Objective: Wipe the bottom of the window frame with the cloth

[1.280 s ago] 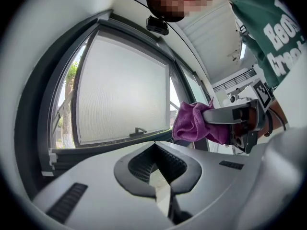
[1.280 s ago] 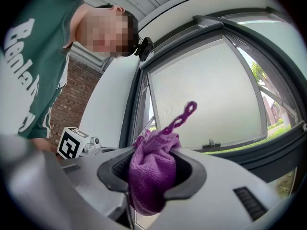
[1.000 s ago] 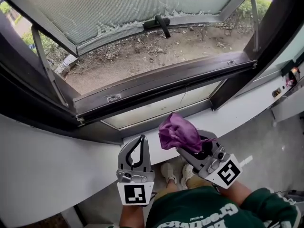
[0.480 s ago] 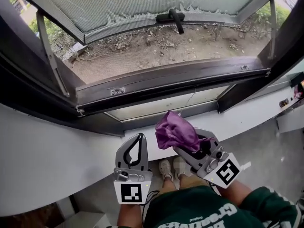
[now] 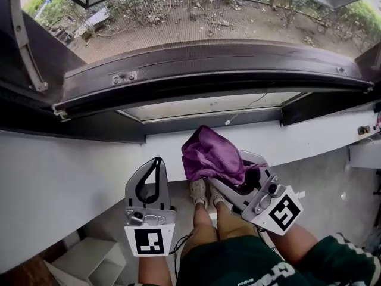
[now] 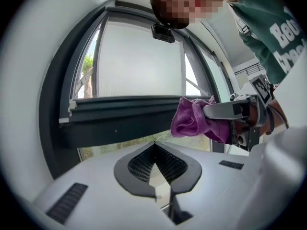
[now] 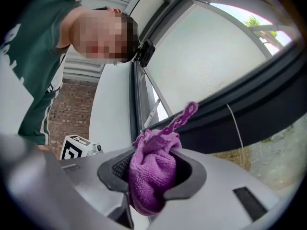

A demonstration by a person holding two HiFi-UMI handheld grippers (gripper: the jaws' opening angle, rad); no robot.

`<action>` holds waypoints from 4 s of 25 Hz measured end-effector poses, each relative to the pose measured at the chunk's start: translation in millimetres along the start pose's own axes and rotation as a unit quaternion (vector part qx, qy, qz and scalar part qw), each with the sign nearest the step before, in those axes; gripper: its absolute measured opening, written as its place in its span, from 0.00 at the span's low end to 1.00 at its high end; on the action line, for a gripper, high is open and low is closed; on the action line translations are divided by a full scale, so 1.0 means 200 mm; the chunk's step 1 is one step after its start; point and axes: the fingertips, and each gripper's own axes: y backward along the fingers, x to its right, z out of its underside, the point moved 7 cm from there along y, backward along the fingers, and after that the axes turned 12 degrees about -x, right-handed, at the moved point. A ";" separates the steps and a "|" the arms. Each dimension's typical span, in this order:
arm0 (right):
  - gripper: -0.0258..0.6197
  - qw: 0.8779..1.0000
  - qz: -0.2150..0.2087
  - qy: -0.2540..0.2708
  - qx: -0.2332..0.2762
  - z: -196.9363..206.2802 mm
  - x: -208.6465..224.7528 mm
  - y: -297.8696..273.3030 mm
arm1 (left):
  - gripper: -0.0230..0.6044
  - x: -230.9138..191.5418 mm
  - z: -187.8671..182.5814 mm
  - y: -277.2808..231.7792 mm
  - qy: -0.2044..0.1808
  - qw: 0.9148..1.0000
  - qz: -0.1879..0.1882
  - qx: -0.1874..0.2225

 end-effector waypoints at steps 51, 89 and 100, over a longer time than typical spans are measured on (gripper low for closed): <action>0.28 0.980 -0.027 -0.027 -0.195 2.59 0.01 -1.47 | 0.04 -0.37 2.33 -0.56 0.142 0.984 -0.101 -0.047; 0.27 0.945 0.045 -0.002 -0.323 2.83 0.10 -1.51 | 0.04 -0.37 2.45 -0.69 0.158 0.982 -0.056 -0.085; 0.27 0.939 0.075 -0.011 -0.335 2.83 0.21 -1.36 | 0.04 -0.25 2.39 -0.76 0.137 0.985 -0.052 -0.094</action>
